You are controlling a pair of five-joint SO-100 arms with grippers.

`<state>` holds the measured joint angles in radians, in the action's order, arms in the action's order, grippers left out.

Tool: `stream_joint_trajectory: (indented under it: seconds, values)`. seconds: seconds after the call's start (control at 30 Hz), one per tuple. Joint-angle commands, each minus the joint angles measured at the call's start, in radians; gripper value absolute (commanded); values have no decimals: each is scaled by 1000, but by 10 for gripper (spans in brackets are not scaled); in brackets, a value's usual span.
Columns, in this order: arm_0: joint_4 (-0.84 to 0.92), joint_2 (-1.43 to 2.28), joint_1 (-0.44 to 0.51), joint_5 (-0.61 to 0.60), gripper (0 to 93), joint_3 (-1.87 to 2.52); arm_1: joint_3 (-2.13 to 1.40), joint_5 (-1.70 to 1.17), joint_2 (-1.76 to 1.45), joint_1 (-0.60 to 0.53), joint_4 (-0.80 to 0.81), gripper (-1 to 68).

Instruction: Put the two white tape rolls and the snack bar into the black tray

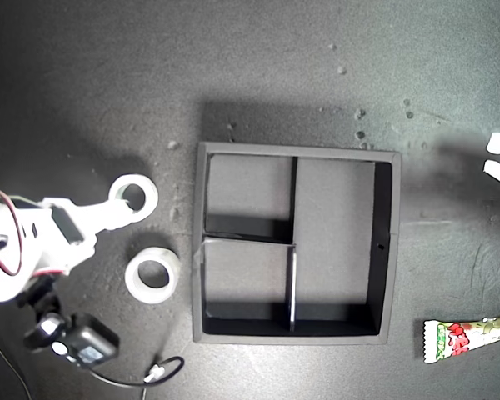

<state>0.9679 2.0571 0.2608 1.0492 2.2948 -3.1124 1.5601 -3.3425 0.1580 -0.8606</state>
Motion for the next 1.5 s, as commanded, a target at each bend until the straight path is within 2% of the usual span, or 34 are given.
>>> stream_joint_trajectory:
  seconds: [0.0,0.17,0.33,0.5,0.6,0.67,0.83,0.97,1.2,1.33,1.47]
  values:
    - [-12,-35,-34,-29,226,-66,-12,-9,-8,-21,17,45]
    - [-11,-126,-55,-31,224,-98,-12,-44,-8,-61,80,50]
    - [-11,-247,-75,-20,203,-146,-11,-153,-8,-117,287,71]
    - [-11,-310,-135,6,96,-176,51,-268,-8,-127,430,152]
    - [-8,-316,-186,8,32,-186,147,-334,-5,-127,448,202]
    - [14,-301,-218,5,5,-202,227,-376,5,-127,449,212]
    - [94,-192,-265,-51,1,-275,376,-485,18,-166,446,229]
    - [181,-133,-288,-106,0,-383,589,-604,190,-201,333,249]
    - [344,-186,-276,-163,0,-678,1078,-664,710,-282,-26,257]
    - [410,-253,-261,-181,0,-847,1273,-528,966,-391,-261,273]
    - [451,-331,-236,-195,1,-985,1304,-268,1040,-537,-394,294]
